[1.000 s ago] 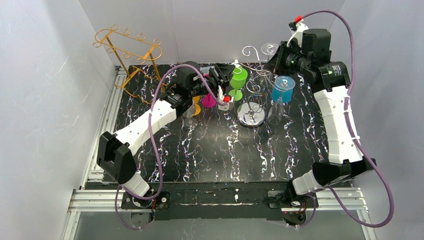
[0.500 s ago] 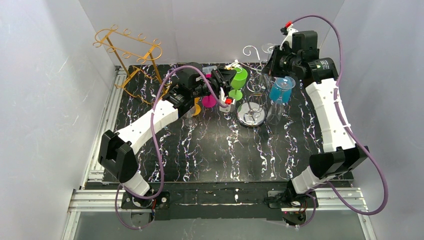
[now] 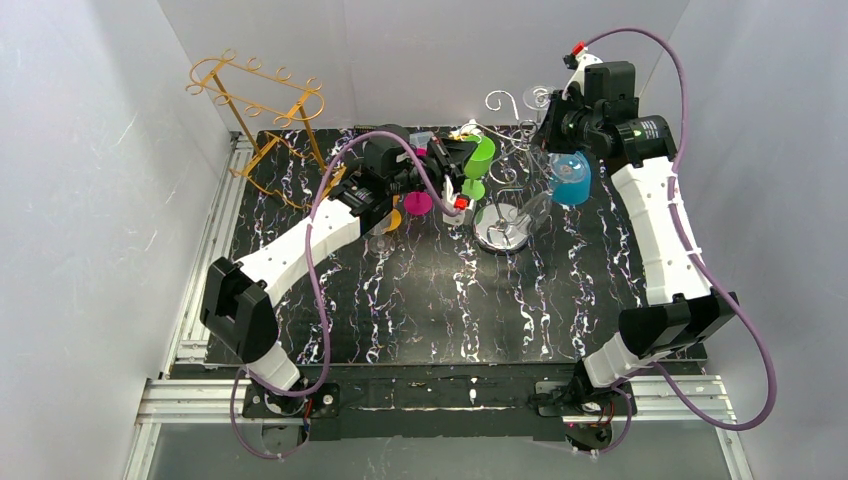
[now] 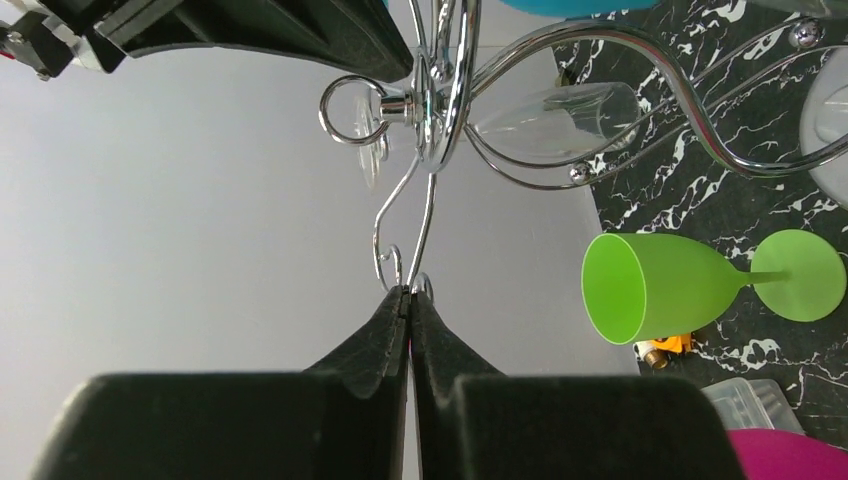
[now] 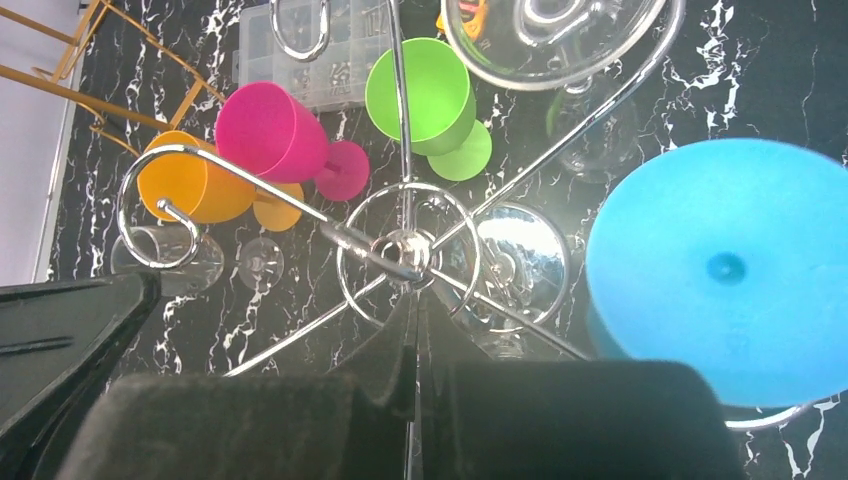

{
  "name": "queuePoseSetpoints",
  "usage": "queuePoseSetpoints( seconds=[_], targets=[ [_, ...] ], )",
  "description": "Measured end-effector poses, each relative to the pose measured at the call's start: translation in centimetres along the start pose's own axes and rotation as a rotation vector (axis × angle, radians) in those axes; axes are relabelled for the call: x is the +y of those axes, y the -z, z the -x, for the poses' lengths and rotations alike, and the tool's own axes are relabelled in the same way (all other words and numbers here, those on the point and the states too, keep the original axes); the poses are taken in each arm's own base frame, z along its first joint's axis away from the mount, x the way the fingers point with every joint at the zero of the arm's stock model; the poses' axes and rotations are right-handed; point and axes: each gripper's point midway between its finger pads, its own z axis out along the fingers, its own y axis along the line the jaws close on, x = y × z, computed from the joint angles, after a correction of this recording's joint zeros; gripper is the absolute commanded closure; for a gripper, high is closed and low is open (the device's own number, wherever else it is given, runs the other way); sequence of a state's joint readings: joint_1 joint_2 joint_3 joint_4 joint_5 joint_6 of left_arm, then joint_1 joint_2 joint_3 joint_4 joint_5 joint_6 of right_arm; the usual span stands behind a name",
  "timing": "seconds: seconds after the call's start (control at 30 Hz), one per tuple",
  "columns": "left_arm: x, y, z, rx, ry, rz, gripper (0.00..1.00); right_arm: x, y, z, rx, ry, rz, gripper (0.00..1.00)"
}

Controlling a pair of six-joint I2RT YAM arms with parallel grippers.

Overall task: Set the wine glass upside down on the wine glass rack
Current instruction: Adjust the wine rack at the center of the board.

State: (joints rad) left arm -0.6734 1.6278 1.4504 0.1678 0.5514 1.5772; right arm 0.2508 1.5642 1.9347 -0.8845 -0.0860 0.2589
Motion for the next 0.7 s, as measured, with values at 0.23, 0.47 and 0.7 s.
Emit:
queuePoseSetpoints(
  seconds=[0.23,0.47,0.7],
  targets=[
    [1.1,1.7,1.2,0.014,0.039,0.032,0.18,0.2,0.0,-0.1,0.003,0.002,0.013,0.81],
    [3.1,7.8,0.9,0.211,0.356,0.100,0.07,1.8,1.3,0.4,-0.015,0.005,0.077,0.63],
    [0.6,17.2,-1.7,0.546,0.831,0.151,0.07,7.0,4.8,2.7,-0.118,0.067,0.168,0.52]
  ],
)
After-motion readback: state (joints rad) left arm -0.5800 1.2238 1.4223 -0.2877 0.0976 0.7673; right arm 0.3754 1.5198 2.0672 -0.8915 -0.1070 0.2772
